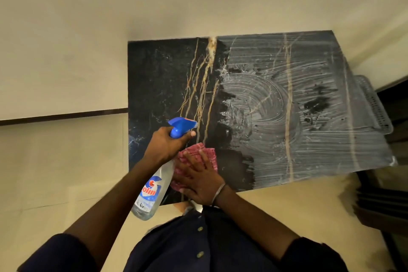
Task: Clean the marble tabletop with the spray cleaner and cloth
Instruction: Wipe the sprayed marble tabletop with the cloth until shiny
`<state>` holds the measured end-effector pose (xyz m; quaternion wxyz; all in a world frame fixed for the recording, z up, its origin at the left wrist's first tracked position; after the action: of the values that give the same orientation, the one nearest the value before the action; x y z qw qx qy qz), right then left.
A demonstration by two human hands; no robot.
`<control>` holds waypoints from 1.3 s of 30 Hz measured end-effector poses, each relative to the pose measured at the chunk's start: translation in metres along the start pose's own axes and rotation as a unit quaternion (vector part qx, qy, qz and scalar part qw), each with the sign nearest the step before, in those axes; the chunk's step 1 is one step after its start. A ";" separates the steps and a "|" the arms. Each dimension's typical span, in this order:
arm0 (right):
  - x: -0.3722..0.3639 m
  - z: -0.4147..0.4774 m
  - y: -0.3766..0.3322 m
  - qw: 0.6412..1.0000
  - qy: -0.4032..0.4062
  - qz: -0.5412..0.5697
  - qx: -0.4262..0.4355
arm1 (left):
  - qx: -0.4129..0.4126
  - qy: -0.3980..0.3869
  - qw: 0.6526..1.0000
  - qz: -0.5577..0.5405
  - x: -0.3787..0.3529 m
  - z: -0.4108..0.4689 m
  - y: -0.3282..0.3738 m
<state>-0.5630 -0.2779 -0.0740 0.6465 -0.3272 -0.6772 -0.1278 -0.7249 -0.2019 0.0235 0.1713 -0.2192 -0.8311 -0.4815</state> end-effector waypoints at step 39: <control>0.037 -0.023 0.068 0.886 0.051 -0.002 -0.461 | -0.010 0.027 0.999 -0.036 0.018 -0.007 -0.004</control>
<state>-0.5014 -0.2300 -0.0524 0.4561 -0.5797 -0.5089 -0.4437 -0.7416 -0.2067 0.0324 0.1736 -0.1776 -0.8291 -0.5010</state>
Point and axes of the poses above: each hand's wrist, its own z-axis towards the middle knuckle, its own x-axis out of the back of the hand, y = z × x, the point moved 1 cm from there along z, towards the middle knuckle, and after that the axes turned 2 degrees about x, right-handed, at the moved point
